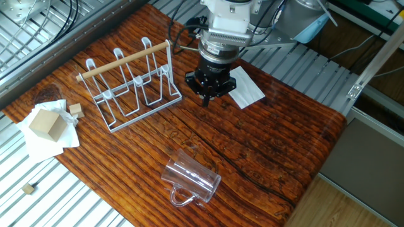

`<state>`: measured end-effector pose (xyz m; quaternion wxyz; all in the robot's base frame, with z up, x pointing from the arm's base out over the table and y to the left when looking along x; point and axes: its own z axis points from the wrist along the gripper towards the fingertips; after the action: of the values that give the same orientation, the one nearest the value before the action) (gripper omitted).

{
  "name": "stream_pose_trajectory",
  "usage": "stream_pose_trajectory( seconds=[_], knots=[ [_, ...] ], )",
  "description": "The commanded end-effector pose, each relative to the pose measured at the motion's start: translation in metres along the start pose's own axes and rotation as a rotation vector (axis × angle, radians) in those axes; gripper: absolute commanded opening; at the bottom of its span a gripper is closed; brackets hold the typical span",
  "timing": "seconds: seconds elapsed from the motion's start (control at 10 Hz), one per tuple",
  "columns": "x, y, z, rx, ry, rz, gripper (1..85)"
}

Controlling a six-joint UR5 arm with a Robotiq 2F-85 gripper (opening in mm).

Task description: Put the cup on the cup rack

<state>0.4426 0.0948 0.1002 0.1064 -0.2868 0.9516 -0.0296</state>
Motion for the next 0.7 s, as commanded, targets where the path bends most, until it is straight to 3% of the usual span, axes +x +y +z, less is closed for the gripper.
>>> stream_pose_trajectory(
  seconds=[0.0,0.3,0.4,0.6],
  knots=[
    [0.002,-0.003,-0.003,0.003,-0.001,0.046,10.3],
    [0.022,-0.007,-0.003,0.021,0.077,0.011,10.3],
    [0.02,-0.002,-0.003,0.001,0.067,0.018,11.7],
    [0.014,-0.014,-0.003,0.048,0.045,0.003,15.3]
  ],
)
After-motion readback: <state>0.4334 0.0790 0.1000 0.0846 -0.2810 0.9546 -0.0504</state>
